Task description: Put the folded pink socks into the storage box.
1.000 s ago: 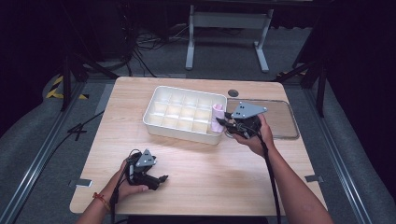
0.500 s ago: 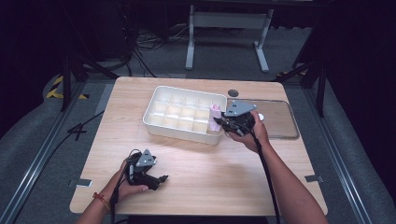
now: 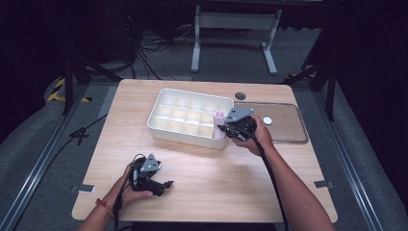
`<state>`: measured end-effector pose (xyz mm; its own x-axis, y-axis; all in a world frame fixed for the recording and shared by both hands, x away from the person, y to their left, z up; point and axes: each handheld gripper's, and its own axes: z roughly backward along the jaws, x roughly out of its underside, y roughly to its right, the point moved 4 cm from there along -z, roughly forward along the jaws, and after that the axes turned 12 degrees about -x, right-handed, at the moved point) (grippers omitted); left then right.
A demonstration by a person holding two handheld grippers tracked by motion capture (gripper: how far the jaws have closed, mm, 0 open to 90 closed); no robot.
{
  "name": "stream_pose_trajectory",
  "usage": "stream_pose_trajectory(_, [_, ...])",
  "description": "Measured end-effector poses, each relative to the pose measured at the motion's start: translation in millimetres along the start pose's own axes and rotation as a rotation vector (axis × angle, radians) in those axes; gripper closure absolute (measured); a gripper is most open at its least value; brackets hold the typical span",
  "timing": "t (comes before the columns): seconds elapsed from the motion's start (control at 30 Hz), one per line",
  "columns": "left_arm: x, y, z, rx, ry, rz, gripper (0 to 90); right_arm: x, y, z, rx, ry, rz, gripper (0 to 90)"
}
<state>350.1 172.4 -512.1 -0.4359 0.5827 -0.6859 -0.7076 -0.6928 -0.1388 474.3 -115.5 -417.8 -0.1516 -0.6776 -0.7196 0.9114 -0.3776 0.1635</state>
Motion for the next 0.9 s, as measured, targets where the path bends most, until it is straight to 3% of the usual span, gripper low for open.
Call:
stream_pose_trajectory(0.23, [0.0, 0.0, 0.0, 0.000, 0.000, 0.000, 12.9, 4.9, 2.6, -10.3, -0.036, -0.065, 0.002, 71.9])
stream_pose_trajectory(0.47, [-0.1, 0.3, -0.1, 0.000, 0.002, 0.004, 12.9, 6.8, 1.2, -23.8, -0.063, -0.189, 0.028, 71.8])
stream_pose_trajectory(0.9, [0.0, 0.3, -0.2, 0.000, 0.003, 0.004, 12.9, 1.4, 8.3, -33.1, -0.150, -0.314, -0.017, 73.0])
